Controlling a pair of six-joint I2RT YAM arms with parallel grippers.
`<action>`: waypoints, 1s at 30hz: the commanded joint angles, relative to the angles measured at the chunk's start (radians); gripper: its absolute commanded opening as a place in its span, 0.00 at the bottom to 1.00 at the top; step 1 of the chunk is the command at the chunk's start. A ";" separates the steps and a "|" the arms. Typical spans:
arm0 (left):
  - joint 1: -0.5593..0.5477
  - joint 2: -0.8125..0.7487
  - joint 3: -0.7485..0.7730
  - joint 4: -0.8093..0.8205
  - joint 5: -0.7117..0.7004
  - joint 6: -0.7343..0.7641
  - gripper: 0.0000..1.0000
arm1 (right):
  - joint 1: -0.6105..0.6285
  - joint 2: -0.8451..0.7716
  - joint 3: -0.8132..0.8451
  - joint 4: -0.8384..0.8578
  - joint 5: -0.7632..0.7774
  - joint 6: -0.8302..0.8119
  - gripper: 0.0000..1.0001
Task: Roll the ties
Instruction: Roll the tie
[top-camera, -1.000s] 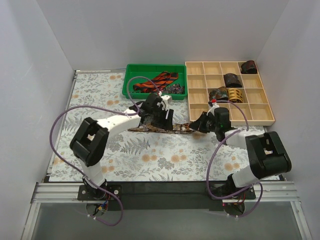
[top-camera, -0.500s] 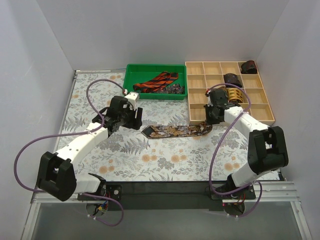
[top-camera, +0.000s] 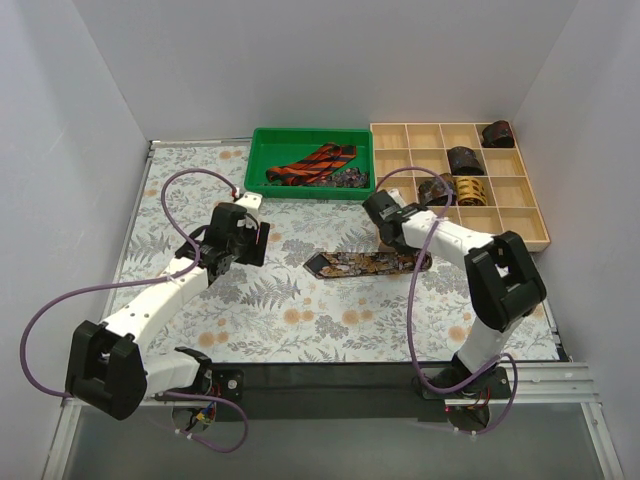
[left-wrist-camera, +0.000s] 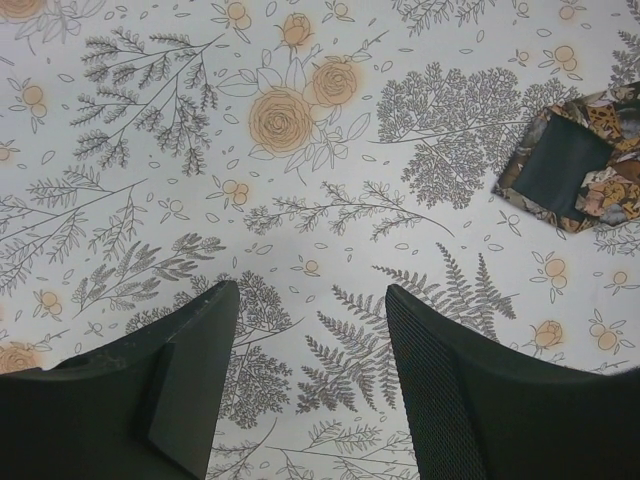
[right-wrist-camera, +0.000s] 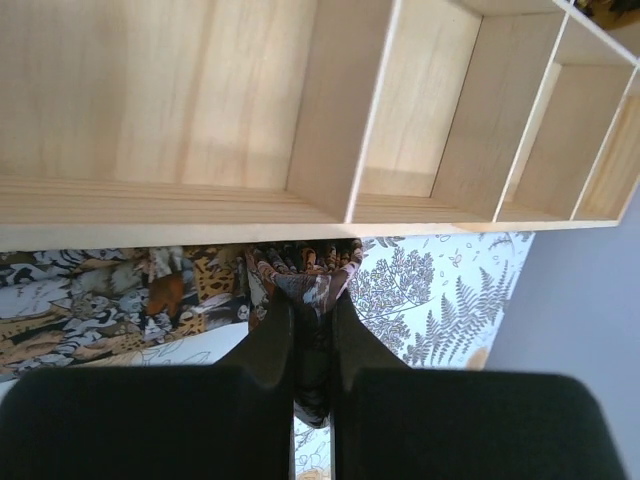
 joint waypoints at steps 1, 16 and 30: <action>0.005 -0.037 -0.013 0.006 -0.048 0.012 0.56 | 0.074 0.069 0.045 -0.061 0.161 0.048 0.01; 0.011 -0.028 -0.016 0.006 -0.041 0.010 0.55 | 0.245 0.255 0.110 -0.083 0.127 0.115 0.22; 0.013 -0.020 -0.013 0.006 -0.022 0.006 0.55 | 0.252 0.154 0.166 -0.101 -0.012 0.098 0.44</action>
